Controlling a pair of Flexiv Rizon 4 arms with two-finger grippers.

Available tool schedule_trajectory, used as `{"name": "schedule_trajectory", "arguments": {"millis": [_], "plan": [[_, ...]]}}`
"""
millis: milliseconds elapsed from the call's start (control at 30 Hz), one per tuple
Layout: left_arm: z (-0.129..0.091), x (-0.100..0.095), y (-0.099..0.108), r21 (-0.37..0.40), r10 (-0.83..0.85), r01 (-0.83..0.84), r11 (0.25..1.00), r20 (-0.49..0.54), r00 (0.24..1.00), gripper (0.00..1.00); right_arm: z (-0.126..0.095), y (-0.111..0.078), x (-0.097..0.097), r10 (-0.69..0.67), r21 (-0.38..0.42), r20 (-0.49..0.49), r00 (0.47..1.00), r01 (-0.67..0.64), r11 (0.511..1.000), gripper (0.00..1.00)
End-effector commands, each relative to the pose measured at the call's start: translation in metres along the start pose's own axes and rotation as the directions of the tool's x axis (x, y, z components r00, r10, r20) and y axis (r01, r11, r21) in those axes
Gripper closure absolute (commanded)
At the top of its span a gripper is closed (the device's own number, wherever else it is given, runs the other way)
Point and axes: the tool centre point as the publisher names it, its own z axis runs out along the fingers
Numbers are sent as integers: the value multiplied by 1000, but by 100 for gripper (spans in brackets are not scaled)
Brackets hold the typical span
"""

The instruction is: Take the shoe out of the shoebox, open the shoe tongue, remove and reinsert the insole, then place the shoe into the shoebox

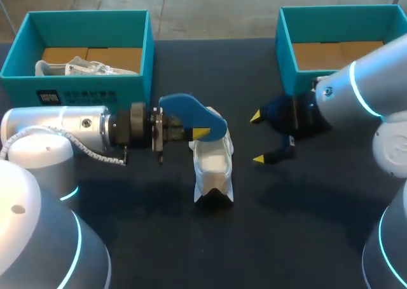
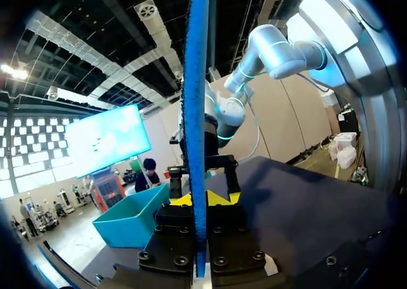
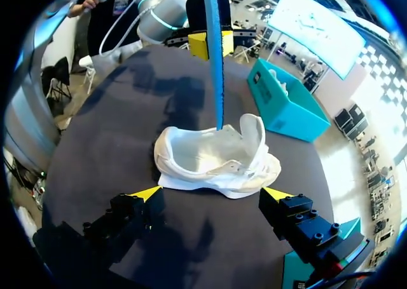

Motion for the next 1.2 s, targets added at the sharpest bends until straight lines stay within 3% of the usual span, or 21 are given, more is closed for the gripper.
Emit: {"name": "schedule_trajectory", "arguments": {"millis": [33, 333, 467, 967, 1067, 1200], "plan": [[2, 3, 5, -6, 4, -4, 1000, 5, 1000, 100, 10, 8, -5, 3, 30, -13, 1000, -3, 1000, 0], [2, 6, 17, -28, 10, -9, 1000, 15, 1000, 100, 14, 19, -1, 24, 48, -41, 999, -22, 999, 0], [3, 7, 19, -33, 10, -9, 999, 14, 1000, 100, 17, 23, 0, 47, 12, -51, 998, -47, 999, 0], [5, 10, 23, -40, 33, -31, 999, 43, 999, 100, 18, 19, 1, 48, 13, -49, 998, -47, 999, 0], [6, 12, 24, -46, 52, -50, 998, 52, 997, 100, 16, 11, 4, 51, 80, -34, 998, -48, 996, 0], [8, 15, 27, -47, 53, -51, 998, 56, 997, 100, 10, 4, 9, 49, 112, -15, 999, -47, 993, 0]]}}
